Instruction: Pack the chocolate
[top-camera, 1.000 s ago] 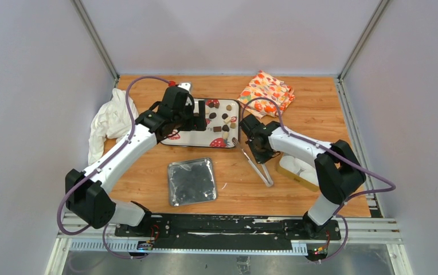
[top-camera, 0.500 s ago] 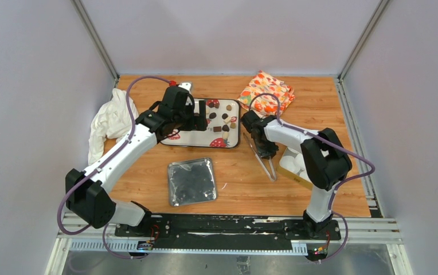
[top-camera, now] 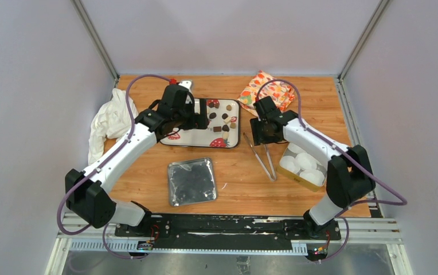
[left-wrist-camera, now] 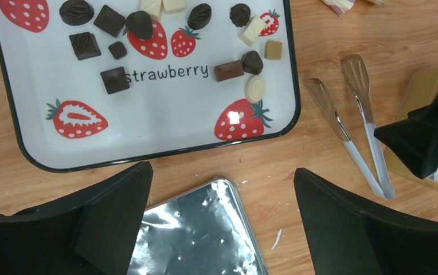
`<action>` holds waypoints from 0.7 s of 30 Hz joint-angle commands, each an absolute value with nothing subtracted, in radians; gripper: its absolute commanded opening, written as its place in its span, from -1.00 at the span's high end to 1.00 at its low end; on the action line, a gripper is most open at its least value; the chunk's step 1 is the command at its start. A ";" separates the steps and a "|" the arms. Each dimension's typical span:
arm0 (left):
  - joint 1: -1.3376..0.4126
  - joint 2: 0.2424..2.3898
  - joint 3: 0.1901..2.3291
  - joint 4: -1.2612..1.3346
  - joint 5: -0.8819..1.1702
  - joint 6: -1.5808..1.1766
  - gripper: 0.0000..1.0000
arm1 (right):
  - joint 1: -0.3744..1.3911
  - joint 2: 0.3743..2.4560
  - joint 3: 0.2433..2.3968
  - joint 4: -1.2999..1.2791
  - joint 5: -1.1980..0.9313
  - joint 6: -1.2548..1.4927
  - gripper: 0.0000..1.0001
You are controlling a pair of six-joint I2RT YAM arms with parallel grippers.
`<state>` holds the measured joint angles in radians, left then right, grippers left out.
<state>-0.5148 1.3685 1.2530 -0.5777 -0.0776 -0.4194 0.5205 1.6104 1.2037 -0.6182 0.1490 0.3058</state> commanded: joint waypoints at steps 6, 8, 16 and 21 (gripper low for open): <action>-0.520 1.399 1.275 -0.565 -0.058 -0.416 -1.00 | 0.518 1.394 0.962 -0.420 0.039 0.216 -0.37; -0.520 1.401 1.272 -0.562 -0.056 -0.419 -1.00 | 0.529 1.332 0.893 -0.348 0.058 0.171 -0.50; -0.520 1.422 1.271 -0.540 -0.032 -0.441 -1.00 | 0.531 1.372 0.908 -0.432 0.045 0.132 -0.59; -0.520 1.416 1.267 -0.533 -0.036 -0.454 -1.00 | 0.528 1.482 0.932 -0.459 -0.037 0.137 -0.54</action>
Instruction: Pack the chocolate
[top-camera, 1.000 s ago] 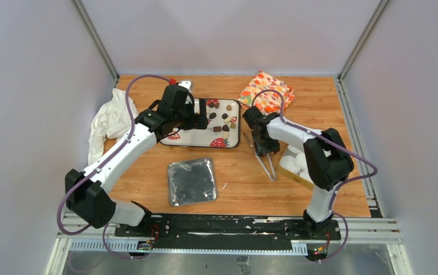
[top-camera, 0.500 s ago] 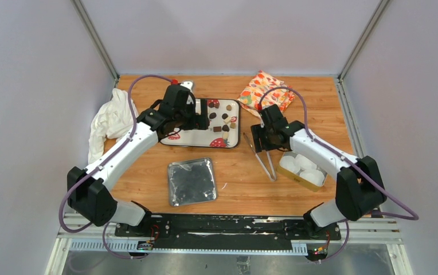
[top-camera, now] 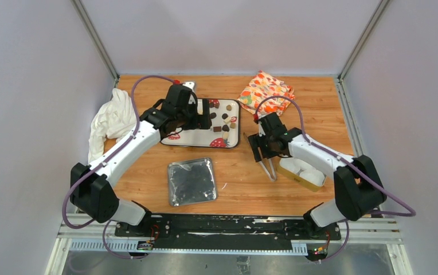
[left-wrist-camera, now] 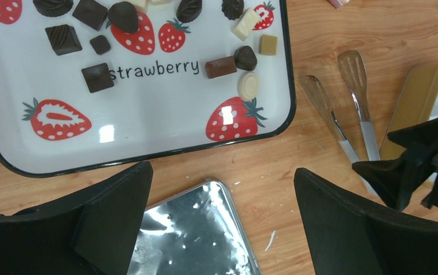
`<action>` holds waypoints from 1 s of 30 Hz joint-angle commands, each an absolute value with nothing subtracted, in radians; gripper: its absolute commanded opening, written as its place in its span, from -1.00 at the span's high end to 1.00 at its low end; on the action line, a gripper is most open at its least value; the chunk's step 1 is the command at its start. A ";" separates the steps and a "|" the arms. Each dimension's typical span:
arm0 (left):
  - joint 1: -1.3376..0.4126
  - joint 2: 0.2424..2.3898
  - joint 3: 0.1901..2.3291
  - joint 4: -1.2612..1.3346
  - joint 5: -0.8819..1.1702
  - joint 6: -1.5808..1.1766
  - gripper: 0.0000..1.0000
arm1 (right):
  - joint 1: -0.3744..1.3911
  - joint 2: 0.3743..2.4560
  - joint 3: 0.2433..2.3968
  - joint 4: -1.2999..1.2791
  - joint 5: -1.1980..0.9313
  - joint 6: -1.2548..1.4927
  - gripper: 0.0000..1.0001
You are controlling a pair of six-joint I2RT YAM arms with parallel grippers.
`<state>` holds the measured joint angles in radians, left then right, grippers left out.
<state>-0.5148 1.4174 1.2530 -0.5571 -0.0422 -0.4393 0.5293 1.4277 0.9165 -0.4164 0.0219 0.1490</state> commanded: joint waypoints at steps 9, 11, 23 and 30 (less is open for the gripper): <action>-0.520 1.394 1.243 -0.531 -0.047 -0.463 -1.00 | 0.528 1.541 0.928 -0.440 0.040 0.108 -0.54; -0.520 1.392 1.240 -0.530 -0.046 -0.468 -1.00 | 0.529 1.557 0.923 -0.433 0.043 0.110 -0.54; -0.520 1.393 1.235 -0.519 -0.027 -0.495 -1.00 | 0.528 1.600 0.878 -0.349 0.059 0.183 -0.35; -0.520 1.400 1.245 -0.524 -0.025 -0.481 -1.00 | 0.529 1.613 0.871 -0.315 0.052 0.187 -0.32</action>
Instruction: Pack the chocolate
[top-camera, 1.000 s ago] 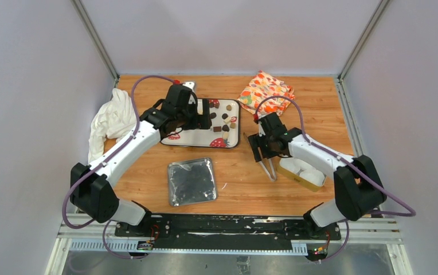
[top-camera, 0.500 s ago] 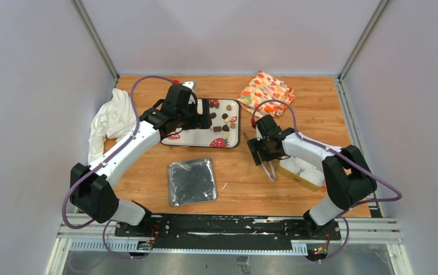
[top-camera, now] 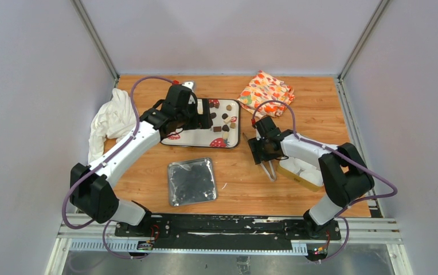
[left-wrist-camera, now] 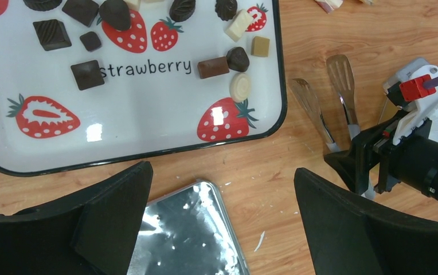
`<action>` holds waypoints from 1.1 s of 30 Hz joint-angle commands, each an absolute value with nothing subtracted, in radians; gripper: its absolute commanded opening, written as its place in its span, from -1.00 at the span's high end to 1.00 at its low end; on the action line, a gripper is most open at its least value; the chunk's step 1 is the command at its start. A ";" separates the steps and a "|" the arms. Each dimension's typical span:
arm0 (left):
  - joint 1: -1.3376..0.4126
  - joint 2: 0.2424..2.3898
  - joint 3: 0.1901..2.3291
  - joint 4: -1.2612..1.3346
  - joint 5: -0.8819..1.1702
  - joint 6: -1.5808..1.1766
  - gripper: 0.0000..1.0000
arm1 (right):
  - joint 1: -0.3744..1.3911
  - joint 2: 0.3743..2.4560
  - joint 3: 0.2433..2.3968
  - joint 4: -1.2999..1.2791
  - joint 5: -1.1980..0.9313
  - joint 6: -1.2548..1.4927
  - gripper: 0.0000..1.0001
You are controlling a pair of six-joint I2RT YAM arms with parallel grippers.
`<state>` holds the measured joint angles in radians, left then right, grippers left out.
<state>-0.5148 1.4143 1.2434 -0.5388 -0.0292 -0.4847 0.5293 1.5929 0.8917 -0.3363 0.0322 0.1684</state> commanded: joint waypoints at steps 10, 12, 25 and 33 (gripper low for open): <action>-0.520 1.399 1.240 -0.526 -0.031 -0.474 -1.00 | 0.529 1.629 0.852 -0.294 0.062 0.209 -0.27; -0.520 1.400 1.239 -0.527 -0.031 -0.473 -1.00 | 0.530 1.637 0.854 -0.292 0.053 0.213 -0.29; -0.519 1.412 1.253 -0.541 -0.050 -0.474 -1.00 | 0.530 1.630 0.855 -0.293 0.018 0.232 0.57; -0.450 1.438 1.332 -0.612 -0.100 -0.450 -1.00 | 0.529 1.544 0.933 -0.424 0.016 0.195 1.00</action>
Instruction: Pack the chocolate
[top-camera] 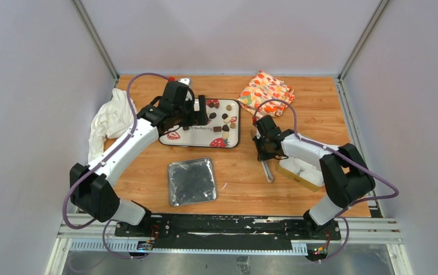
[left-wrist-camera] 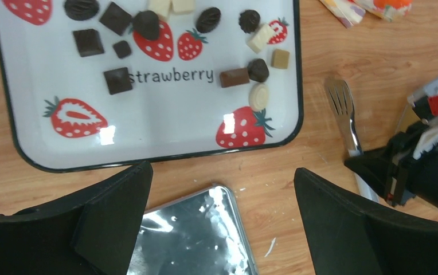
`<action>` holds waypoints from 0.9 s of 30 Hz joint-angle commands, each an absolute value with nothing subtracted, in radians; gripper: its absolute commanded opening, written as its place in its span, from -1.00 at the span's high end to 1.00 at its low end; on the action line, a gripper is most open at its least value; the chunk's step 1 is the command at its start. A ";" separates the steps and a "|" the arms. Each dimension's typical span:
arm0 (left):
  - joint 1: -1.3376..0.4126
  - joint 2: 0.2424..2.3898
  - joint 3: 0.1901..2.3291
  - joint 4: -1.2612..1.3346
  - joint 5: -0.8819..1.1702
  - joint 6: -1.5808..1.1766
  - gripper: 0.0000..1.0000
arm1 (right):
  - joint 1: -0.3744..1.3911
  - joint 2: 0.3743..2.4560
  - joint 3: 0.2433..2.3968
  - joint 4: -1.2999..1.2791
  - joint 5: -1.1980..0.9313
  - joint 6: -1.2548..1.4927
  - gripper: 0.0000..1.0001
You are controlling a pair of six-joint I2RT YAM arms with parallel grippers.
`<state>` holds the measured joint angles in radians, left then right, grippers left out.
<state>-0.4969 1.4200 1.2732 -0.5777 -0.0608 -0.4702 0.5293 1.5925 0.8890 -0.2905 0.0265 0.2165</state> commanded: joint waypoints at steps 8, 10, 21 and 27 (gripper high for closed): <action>-0.297 1.550 1.430 -0.759 -0.175 -0.454 -1.00 | 0.528 1.598 1.218 -0.719 -0.048 0.144 1.00; -0.248 1.580 1.453 -0.765 -0.160 -0.450 -1.00 | 0.529 1.626 1.311 -0.785 -0.080 0.140 1.00; -0.077 1.878 1.713 -0.742 -0.115 -0.442 -1.00 | 0.530 1.634 1.455 -0.863 -0.131 0.144 1.00; -0.048 2.067 1.892 -0.689 -0.091 -0.557 -1.00 | 0.531 1.571 1.385 -0.826 -0.127 0.165 1.00</action>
<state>-0.0589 1.9705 1.7935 -0.7242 -0.1131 -0.4755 0.5293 1.6241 1.4204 -0.8146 -0.1135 0.1570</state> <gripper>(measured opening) 0.997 0.201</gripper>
